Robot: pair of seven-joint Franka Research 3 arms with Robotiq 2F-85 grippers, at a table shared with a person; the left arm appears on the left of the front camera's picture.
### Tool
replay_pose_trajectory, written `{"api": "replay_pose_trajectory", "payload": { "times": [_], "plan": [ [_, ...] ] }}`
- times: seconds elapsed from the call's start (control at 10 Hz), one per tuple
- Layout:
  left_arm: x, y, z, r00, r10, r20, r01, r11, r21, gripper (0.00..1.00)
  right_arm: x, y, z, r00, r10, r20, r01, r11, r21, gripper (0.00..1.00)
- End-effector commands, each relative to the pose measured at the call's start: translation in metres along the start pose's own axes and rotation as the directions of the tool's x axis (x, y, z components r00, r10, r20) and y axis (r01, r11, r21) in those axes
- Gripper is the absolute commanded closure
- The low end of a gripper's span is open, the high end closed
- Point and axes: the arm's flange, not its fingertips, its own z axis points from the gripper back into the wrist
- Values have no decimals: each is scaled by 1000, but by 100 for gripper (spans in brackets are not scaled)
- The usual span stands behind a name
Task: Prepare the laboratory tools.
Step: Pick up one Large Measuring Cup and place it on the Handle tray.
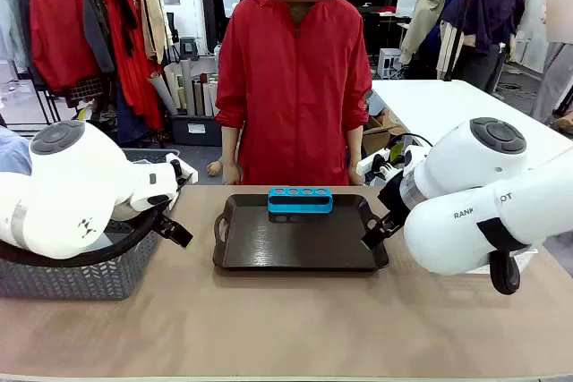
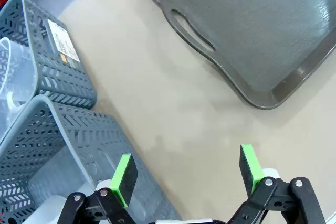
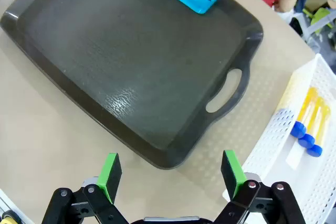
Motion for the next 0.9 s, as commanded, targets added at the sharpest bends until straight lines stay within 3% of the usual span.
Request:
{"api": "replay_pose_trajectory", "payload": {
  "times": [0.0, 0.8],
  "plan": [
    [0, 0, 0, 1000, 0, 0, 0, 1000, 0, 0, 0, 0, 0, 1000, 0, 0, 0, 1000, 0, 0],
    [0, 0, 0, 1000, 0, 0, 0, 1000, 0, 0, 0, 0, 0, 1000, 0, 0, 0, 1000, 0, 0]
  ]
}}
